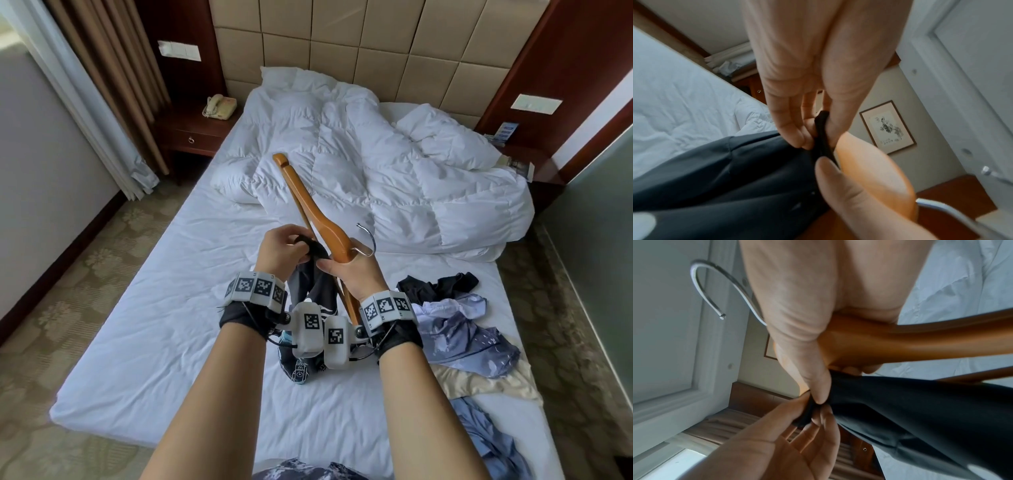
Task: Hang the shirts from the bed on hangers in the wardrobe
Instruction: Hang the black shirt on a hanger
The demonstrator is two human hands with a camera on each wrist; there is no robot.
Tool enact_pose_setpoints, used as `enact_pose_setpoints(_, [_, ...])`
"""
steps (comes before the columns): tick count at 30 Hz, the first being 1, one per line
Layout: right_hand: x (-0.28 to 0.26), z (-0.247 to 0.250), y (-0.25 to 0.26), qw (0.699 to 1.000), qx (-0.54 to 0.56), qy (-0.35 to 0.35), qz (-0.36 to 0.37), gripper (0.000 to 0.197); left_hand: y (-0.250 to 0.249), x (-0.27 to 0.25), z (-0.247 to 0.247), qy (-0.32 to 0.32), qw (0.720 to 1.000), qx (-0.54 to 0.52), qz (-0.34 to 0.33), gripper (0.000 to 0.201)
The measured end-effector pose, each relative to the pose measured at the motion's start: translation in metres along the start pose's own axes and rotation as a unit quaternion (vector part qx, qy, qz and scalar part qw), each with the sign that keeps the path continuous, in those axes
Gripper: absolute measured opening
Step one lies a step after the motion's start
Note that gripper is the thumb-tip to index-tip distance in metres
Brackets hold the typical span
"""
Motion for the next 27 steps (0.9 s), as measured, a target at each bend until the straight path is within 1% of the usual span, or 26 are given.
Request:
enact_pose_setpoints(1, [-0.002, 0.002, 0.001, 1.000, -0.002, 0.006, 0.002, 0.026, 0.001, 0.000, -0.001, -0.001, 1.000, 0.028, -0.009, 0.016])
enact_pose_setpoints(2, [-0.003, 0.004, 0.000, 1.000, -0.004, 0.010, 0.003, 0.027, 0.002, 0.001, -0.001, -0.006, 0.998, 0.057, -0.015, 0.012])
enact_pose_setpoints(4, [-0.005, 0.008, 0.000, 1.000, -0.005, 0.013, 0.004, 0.029, 0.003, 0.004, -0.003, -0.032, 0.995, 0.093, -0.007, 0.014])
enact_pose_setpoints(6, [-0.005, 0.011, -0.001, 1.000, -0.007, 0.016, 0.004, 0.032, 0.002, 0.006, -0.004, -0.067, 0.993, 0.094, 0.014, 0.016])
enact_pose_setpoints(8, [-0.006, 0.015, -0.002, 1.000, -0.013, 0.014, 0.005, 0.029, 0.002, 0.009, -0.006, -0.080, 0.994, 0.053, 0.042, 0.017])
enact_pose_setpoints(9, [-0.006, 0.017, -0.002, 1.000, -0.013, 0.013, 0.007, 0.027, 0.002, 0.010, -0.009, -0.073, 0.996, 0.011, 0.057, 0.016])
enact_pose_setpoints(11, [-0.006, 0.020, -0.001, 1.000, -0.010, 0.010, 0.005, 0.026, 0.001, 0.010, -0.019, -0.032, 0.991, -0.091, 0.090, 0.013])
enact_pose_setpoints(13, [-0.003, 0.021, 0.001, 1.000, -0.004, 0.005, 0.004, 0.027, -0.005, 0.008, -0.028, 0.012, 0.978, -0.161, 0.132, 0.007])
enact_pose_setpoints(15, [0.001, 0.024, 0.005, 1.000, -0.001, 0.004, 0.006, 0.026, -0.012, 0.010, -0.031, 0.020, 0.972, -0.175, 0.158, 0.007])
enact_pose_setpoints(16, [0.003, 0.027, 0.008, 1.000, -0.003, 0.007, 0.007, 0.024, -0.017, 0.014, -0.031, 0.016, 0.976, -0.150, 0.160, 0.010])
enact_pose_setpoints(19, [0.006, 0.035, 0.022, 1.000, 0.005, 0.009, 0.005, 0.017, -0.038, 0.028, -0.028, 0.005, 0.992, -0.010, 0.125, 0.012])
enact_pose_setpoints(20, [0.008, 0.038, 0.028, 1.000, 0.007, 0.002, 0.010, 0.016, -0.047, 0.031, -0.028, 0.007, 0.994, 0.014, 0.113, 0.013])
enact_pose_setpoints(22, [0.015, 0.042, 0.041, 1.000, -0.003, -0.005, 0.023, 0.019, -0.066, 0.031, -0.030, 0.018, 0.996, 0.025, 0.087, 0.012])
enact_pose_setpoints(24, [0.021, 0.041, 0.056, 0.999, -0.017, -0.013, 0.036, 0.034, -0.085, 0.029, -0.035, 0.025, 0.998, 0.038, 0.051, 0.017])
enact_pose_setpoints(26, [0.026, 0.042, 0.070, 0.998, -0.024, -0.041, 0.048, 0.055, -0.107, 0.027, -0.039, 0.028, 0.997, 0.064, 0.010, 0.015])
enact_pose_setpoints(27, [0.029, 0.044, 0.078, 0.997, -0.021, -0.056, 0.058, 0.060, -0.117, 0.027, -0.041, 0.031, 0.996, 0.082, -0.009, 0.013])
Point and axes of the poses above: each hand's wrist, its own x-axis towards the middle knuckle, its own z-axis out of the back of the hand, y = z × x, the point moved 3 cm from there along x, towards the middle knuckle, and after that the axes turned 1 degree about -y, right-handed, at the moved point
